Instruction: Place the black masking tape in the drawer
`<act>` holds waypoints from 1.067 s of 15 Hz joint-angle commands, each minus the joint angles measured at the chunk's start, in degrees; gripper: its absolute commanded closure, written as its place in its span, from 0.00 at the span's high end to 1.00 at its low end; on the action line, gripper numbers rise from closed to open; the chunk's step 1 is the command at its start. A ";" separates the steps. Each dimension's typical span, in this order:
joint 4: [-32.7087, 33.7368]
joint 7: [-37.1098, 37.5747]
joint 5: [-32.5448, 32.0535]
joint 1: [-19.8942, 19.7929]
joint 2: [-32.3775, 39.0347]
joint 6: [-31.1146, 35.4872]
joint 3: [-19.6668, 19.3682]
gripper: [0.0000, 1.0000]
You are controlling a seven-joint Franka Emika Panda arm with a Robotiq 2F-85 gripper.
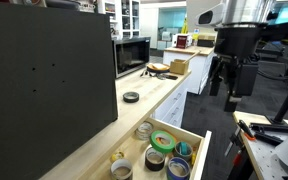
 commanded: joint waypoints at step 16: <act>10.52 -5.56 -16.88 -8.12 25.94 21.86 -5.32 1.00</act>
